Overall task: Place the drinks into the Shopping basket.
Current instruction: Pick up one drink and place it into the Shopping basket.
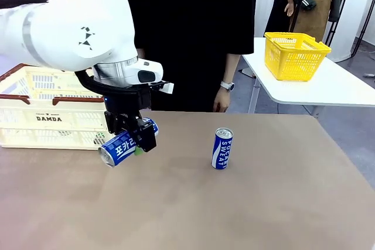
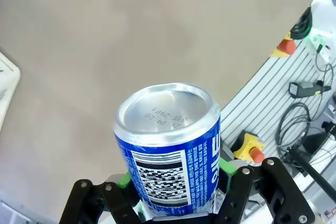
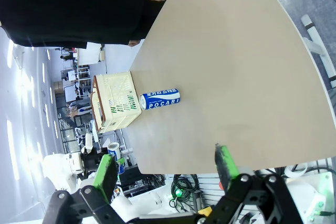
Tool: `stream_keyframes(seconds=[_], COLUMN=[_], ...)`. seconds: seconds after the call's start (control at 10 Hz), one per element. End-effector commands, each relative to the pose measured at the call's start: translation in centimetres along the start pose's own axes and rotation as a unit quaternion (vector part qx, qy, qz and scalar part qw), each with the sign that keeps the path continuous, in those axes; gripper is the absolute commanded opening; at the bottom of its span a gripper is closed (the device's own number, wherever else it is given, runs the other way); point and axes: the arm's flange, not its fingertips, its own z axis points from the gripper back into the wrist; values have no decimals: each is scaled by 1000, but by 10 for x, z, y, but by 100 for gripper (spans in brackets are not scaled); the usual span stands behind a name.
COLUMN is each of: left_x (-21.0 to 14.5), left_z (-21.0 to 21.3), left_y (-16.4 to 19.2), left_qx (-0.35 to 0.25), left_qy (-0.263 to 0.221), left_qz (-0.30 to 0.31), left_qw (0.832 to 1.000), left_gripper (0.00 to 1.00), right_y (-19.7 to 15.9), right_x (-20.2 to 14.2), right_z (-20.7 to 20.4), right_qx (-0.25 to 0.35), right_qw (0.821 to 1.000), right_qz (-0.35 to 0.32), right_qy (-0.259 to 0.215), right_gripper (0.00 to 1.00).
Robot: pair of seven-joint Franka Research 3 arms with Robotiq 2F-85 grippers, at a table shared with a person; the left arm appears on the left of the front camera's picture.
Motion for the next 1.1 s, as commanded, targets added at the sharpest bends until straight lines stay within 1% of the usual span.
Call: stream_keyframes(seconds=[0.0, 0.2, 0.3, 0.4, 0.5, 0.6, 0.7, 0.8, 0.9, 1.0], left_x=[14, 14, 11, 20, 22, 17, 8, -3, -11, -17], left_z=[4, 4, -5, 19, 52, 84, 113, 138, 153, 162], left_y=[-2, -2, 0, 17, 40, 65, 90, 121, 151, 186], left_qx=[-7, -7, -7, 7, 17, 11, 23, 42, 41, 53], left_qy=[13, 13, 11, -33, -57, -79, -114, -134, -153, -173], left_qz=[2, 2, -2, -1, -9, -37, -42, -38, 10, 53], left_qw=[1000, 1000, 1000, 999, 998, 996, 992, 989, 987, 982], left_gripper=[0, 0, 0, 0, 0, 0, 0, 0, 0, 0], right_y=[0, 0, 0, 0, 0, 0, 0, 0, 0, 0], right_x=[1, 1, 1, 1, 1, 1, 1, 1, 1, 1], right_z=[1, 1, 1, 1, 1, 1, 1, 1, 1, 1], right_qx=[7, 7, 7, 7, 7, 7, 7, 7, 7, 7], right_qw=[1000, 1000, 1000, 1000, 1000, 1000, 1000, 1000, 1000, 1000], right_qz=[12, 12, 12, 12, 12, 12, 12, 12, 12, 12], right_qy=[-2, -2, -2, -2, -2, -2, -2, -2, -2, -2], right_gripper=[100, 100, 100, 100, 100, 100, 100, 100, 100, 100])
